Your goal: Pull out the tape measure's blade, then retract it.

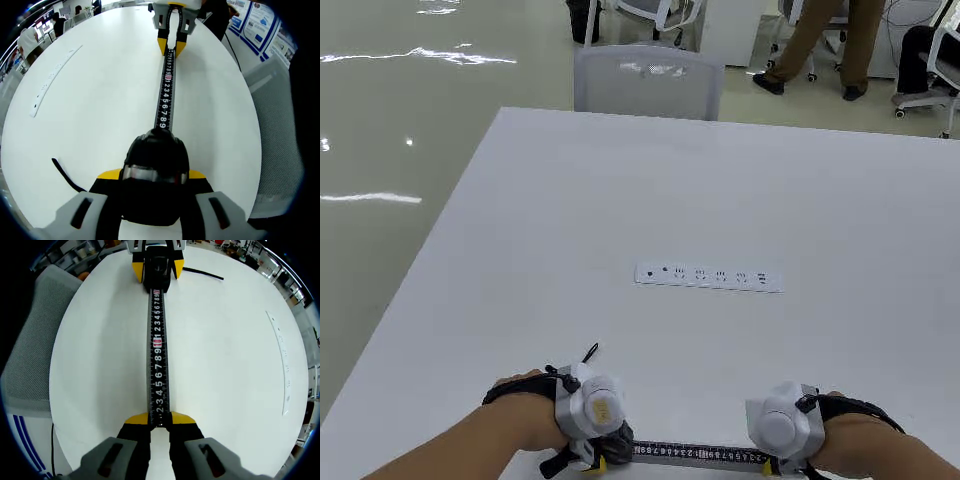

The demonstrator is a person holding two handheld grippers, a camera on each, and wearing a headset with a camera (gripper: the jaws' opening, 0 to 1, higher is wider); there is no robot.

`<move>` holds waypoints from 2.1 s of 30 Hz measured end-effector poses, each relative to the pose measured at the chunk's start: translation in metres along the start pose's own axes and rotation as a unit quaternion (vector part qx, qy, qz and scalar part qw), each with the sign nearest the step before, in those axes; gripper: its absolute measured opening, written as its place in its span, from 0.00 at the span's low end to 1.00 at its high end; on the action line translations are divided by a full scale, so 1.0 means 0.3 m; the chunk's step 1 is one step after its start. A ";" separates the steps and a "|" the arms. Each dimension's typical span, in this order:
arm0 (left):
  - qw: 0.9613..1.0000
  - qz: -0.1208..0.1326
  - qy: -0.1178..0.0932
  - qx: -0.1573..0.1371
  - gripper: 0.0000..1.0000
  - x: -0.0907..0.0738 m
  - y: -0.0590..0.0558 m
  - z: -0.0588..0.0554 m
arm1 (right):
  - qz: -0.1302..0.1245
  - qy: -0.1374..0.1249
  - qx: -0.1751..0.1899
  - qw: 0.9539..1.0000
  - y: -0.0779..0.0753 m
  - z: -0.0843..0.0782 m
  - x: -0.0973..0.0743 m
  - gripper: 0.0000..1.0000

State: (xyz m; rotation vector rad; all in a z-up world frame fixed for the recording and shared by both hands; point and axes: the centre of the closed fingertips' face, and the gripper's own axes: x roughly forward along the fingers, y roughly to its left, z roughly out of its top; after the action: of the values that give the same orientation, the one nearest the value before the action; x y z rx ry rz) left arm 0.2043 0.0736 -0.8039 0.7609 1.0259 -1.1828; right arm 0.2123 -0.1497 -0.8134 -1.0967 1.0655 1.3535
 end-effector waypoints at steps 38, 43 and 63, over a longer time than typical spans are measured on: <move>1.000 -0.002 0.002 -0.003 0.38 -0.011 -0.005 0.004 | -0.003 0.005 0.011 1.000 0.000 -0.077 -0.020 0.13; 1.000 -0.002 0.001 -0.004 0.38 -0.011 -0.002 0.005 | -0.005 0.009 0.013 1.000 0.000 -0.088 -0.021 0.13; 1.000 0.004 -0.019 -0.001 0.38 0.004 0.005 0.009 | -0.011 -0.032 0.041 0.999 -0.001 -0.077 -0.010 0.15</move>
State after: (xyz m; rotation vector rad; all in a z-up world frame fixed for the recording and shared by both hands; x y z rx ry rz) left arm 0.2064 0.0711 -0.8041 0.7381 0.9910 -1.1853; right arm 0.2138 -0.1728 -0.8146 -0.9967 1.0507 1.3086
